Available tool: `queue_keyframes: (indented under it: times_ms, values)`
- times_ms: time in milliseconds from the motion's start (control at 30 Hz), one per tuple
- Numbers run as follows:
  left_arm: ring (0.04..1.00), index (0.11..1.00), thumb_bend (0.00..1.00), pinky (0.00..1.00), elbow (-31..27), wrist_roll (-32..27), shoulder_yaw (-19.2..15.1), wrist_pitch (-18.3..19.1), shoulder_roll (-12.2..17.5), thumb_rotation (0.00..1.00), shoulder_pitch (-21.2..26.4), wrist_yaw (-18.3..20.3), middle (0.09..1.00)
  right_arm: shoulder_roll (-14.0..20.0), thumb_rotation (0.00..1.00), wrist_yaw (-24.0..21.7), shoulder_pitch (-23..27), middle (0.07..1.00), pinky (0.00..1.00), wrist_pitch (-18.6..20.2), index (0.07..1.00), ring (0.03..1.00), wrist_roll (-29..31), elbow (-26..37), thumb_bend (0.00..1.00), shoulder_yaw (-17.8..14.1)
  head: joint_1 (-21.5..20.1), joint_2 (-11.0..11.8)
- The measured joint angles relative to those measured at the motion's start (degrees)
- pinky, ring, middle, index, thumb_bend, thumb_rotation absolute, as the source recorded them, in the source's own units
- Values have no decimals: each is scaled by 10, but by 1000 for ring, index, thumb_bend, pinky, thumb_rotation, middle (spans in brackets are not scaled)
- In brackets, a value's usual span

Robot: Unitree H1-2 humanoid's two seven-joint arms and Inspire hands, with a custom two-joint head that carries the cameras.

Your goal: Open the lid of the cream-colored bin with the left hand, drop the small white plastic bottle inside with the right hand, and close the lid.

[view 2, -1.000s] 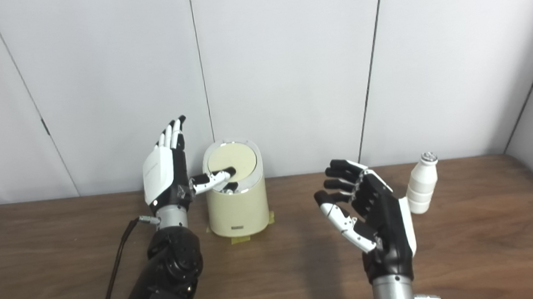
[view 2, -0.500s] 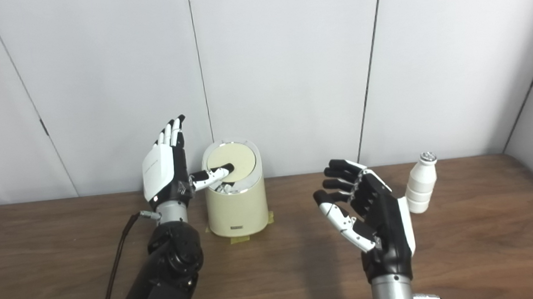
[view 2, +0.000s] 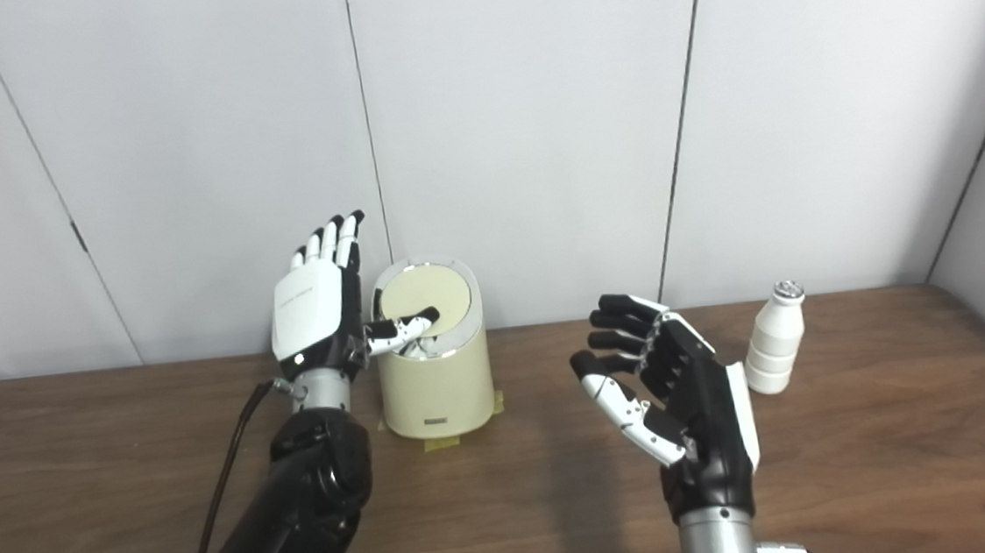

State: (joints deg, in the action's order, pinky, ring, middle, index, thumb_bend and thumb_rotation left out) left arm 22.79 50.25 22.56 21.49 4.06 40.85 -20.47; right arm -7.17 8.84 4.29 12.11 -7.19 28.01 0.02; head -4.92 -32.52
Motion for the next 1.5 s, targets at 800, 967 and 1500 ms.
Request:
queue_keyframes:
  times_ms: [800, 967, 1500]
  values:
    - [1000, 990, 1000, 1000, -27, 92, 45, 44, 14, 144, 7, 80, 1000, -1, 189, 0, 0, 658, 540, 4, 646, 633, -6, 1, 292, 2, -1, -2]
    - [1000, 987, 1000, 1000, -16, 92, 44, 43, 17, 146, 7, 74, 1000, 0, 187, 0, 0, 653, 534, 4, 641, 627, -8, 7, 293, 3, -1, -2]
    - [1000, 954, 578, 1000, -31, 37, -15, 41, 10, 996, -19, 58, 980, -1, 185, 0, 0, 654, 542, 5, 642, 631, -9, 7, 289, 3, -1, 1]
